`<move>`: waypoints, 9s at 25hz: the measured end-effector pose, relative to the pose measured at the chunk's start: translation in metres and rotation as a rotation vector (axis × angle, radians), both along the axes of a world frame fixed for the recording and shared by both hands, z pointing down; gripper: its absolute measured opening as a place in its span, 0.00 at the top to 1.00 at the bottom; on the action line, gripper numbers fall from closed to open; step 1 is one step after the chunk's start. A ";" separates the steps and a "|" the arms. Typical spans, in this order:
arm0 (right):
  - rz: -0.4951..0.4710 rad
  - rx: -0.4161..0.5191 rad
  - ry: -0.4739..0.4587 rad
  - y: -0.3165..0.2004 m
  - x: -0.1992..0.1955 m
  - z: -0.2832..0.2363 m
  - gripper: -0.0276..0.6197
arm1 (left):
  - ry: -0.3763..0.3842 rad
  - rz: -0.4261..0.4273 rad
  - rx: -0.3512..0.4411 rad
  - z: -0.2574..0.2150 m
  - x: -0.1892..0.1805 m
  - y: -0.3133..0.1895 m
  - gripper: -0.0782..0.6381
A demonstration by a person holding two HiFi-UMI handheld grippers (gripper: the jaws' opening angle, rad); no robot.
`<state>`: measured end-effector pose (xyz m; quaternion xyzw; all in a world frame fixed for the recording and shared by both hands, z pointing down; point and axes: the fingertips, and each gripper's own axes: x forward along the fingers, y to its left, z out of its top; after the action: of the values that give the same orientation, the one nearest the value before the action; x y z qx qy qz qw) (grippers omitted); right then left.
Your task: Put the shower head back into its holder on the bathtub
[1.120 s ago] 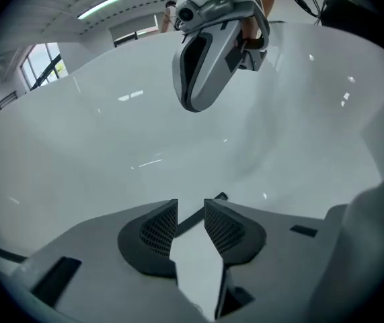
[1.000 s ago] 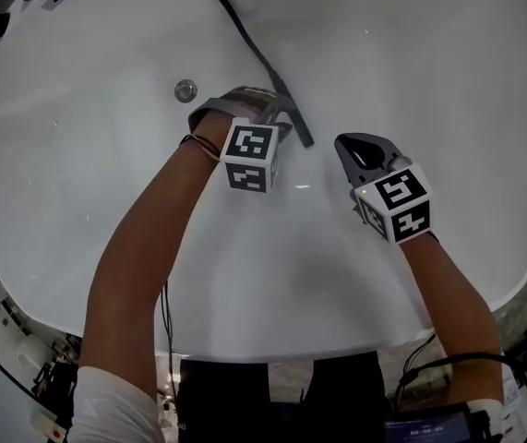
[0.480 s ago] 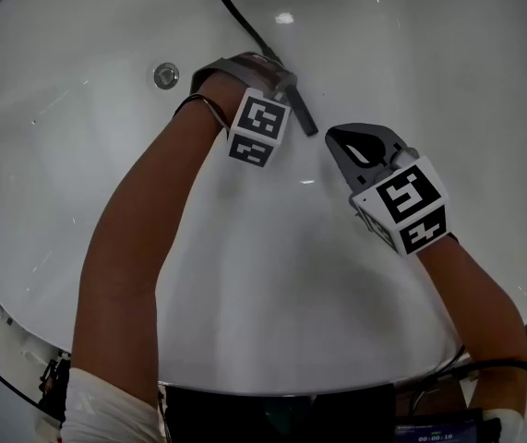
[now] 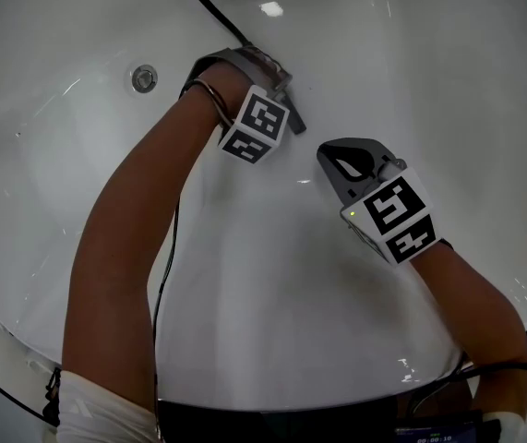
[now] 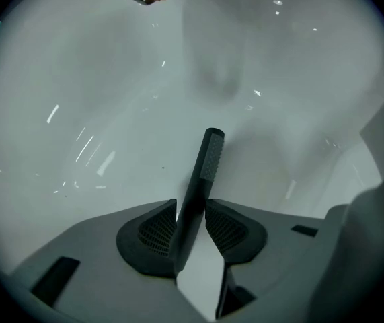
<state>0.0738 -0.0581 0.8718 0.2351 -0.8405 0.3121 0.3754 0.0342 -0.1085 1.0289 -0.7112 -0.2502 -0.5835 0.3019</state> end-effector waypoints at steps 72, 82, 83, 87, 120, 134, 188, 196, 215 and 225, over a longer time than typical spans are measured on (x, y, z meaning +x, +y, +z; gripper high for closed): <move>0.285 0.338 -0.130 0.007 -0.002 -0.401 0.94 | 1.037 -1.045 0.192 -0.643 -0.036 -0.050 0.71; 0.321 0.413 -0.194 -0.014 -0.002 -0.507 0.94 | 1.315 -1.214 0.346 -0.831 -0.100 -0.052 0.71; 0.332 0.418 -0.203 -0.017 -0.001 -0.517 0.94 | 1.349 -1.239 0.352 -0.845 -0.106 -0.051 0.71; 0.362 0.432 -0.237 -0.025 0.003 -0.554 0.94 | 1.473 -1.361 0.337 -0.897 -0.126 -0.049 0.71; 0.326 0.551 -0.361 -0.142 -0.093 -0.668 0.94 | 1.778 -1.465 0.422 -1.006 -0.214 -0.189 0.71; 0.337 0.503 -0.335 -0.168 -0.085 -0.615 0.94 | 1.778 -1.649 0.354 -0.882 -0.212 -0.216 0.71; 0.302 0.402 -0.333 -0.172 -0.075 -0.405 0.94 | 1.620 -1.727 0.273 -0.612 -0.201 -0.338 0.71; 0.319 0.362 -0.327 -0.154 -0.071 -0.377 0.94 | 1.580 -1.742 0.262 -0.582 -0.204 -0.345 0.71; 0.331 0.342 -0.323 -0.140 -0.061 -0.359 0.94 | 1.467 -1.722 0.254 -0.555 -0.191 -0.357 0.71; 0.347 0.337 -0.323 -0.137 -0.061 -0.354 0.94 | 1.412 -1.699 0.261 -0.543 -0.188 -0.357 0.71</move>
<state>0.0126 -0.1952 0.5181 0.3816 -0.8766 0.2610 0.1333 -0.1535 -0.4655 0.4860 -0.7865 0.6095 -0.0867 -0.0488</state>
